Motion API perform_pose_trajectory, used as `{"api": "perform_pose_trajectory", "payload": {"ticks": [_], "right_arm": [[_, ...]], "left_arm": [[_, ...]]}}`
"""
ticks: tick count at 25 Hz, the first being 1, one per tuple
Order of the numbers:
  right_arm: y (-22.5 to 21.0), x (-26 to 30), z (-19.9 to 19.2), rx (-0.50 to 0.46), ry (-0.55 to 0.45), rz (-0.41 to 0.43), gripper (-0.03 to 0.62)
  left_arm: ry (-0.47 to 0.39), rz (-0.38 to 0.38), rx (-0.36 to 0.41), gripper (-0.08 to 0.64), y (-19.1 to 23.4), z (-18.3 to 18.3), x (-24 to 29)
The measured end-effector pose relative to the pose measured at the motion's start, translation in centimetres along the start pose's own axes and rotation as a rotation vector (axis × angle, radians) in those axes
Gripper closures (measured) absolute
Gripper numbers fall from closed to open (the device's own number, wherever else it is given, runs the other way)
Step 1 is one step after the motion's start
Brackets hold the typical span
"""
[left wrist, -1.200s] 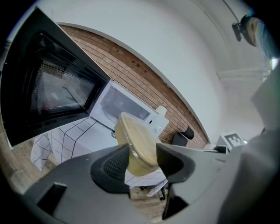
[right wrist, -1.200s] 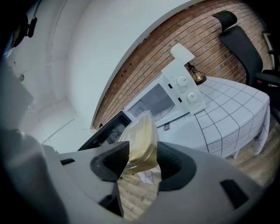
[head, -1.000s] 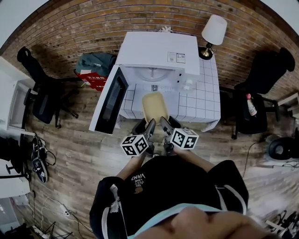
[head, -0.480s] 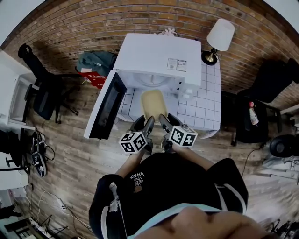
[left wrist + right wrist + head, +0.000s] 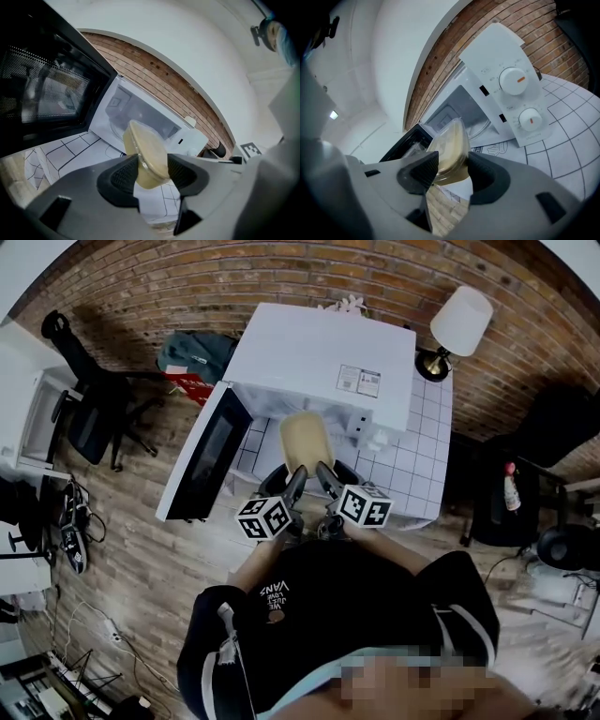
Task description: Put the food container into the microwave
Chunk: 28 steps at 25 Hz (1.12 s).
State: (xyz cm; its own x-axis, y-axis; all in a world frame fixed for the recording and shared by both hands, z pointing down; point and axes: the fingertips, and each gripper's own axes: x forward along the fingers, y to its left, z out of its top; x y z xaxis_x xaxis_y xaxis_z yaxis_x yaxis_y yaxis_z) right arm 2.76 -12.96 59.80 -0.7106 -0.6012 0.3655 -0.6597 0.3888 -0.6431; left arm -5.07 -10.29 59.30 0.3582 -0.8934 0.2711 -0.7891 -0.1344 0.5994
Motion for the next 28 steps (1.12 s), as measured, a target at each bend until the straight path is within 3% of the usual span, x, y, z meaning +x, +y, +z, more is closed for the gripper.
{"api": "perform_pose_trajectory", "payload": {"ticks": [8, 28], "right_arm": [[-0.8, 2.1, 0.2, 0.012, 0.023, -0.015, 0.41], [-2.1, 7.4, 1.1, 0.093, -0.056, -0.164, 0.41]], "left_arm": [[0.01, 0.008, -0.015, 0.359, 1.6, 0.3, 1.5], [0.158, -0.101, 0.003, 0.359, 6.2, 2.6, 6.4]]}}
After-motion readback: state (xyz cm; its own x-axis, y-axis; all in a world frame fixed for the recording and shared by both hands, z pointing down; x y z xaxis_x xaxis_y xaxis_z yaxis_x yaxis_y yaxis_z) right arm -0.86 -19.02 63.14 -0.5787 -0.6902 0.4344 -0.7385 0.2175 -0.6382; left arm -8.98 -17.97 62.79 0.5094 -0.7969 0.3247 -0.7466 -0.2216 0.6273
